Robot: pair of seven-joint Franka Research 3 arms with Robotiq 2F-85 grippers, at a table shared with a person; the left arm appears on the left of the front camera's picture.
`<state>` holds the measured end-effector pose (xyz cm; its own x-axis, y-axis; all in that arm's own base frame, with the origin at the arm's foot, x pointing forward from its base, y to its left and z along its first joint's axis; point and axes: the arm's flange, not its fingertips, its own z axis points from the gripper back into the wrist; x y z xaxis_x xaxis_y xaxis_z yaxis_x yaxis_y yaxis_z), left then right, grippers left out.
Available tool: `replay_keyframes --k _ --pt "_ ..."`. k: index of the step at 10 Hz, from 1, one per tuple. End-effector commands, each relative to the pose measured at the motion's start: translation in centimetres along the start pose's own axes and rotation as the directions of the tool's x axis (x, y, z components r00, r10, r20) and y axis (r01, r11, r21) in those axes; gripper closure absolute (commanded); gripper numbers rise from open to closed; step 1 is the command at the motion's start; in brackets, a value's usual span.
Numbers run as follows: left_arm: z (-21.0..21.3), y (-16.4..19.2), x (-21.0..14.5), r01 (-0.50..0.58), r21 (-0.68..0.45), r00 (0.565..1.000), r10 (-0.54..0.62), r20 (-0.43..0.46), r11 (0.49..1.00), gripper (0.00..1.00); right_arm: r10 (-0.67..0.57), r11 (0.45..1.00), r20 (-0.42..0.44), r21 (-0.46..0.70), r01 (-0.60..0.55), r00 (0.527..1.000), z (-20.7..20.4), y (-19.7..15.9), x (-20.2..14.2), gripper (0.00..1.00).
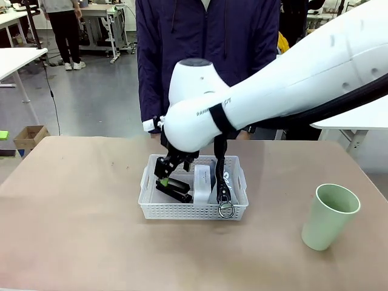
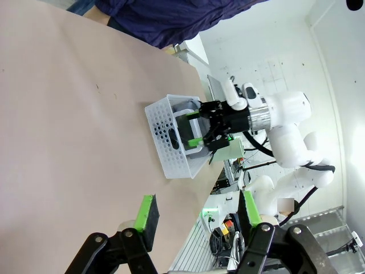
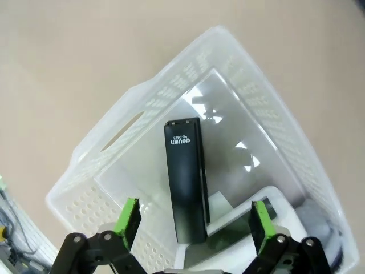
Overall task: Efficiently arrange items inside the basket to fit them all.
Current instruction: Pick up the Stapler and place it inside the Organizing basket.
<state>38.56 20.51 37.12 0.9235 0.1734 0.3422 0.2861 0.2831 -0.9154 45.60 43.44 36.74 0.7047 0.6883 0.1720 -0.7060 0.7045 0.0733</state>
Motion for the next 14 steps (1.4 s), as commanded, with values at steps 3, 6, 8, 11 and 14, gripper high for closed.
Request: replay_keyframes --k 3,6,8,11,14 --pt "-0.1 -0.2 -0.2 0.008 0.002 1.0 -0.008 0.0 1.0 0.26 -0.067 0.957 0.062 0.285 0.047 0.996 11.9 -8.1 -10.0 0.0" --pt "-0.1 -0.2 -0.2 0.008 0.002 1.0 -0.008 0.0 1.0 0.26 -0.381 0.808 0.126 0.526 0.264 0.916 18.1 -18.6 -19.6 0.0" --pt "-0.1 -0.2 -0.2 0.008 0.002 1.0 -0.008 0.0 1.0 0.26 -0.576 0.594 0.087 0.728 0.343 0.813 20.2 -27.2 -26.0 0.0" --pt "-0.1 -0.2 -0.2 0.008 0.002 1.0 -0.008 0.0 1.0 0.26 -0.718 0.288 0.04 0.926 0.244 0.695 18.5 -36.3 -35.8 0.0" --pt "-0.1 -0.2 -0.2 0.008 0.002 1.0 -0.008 0.0 1.0 0.26 -0.843 0.086 0.034 0.994 0.071 0.537 11.4 -41.2 -45.9 0.0"
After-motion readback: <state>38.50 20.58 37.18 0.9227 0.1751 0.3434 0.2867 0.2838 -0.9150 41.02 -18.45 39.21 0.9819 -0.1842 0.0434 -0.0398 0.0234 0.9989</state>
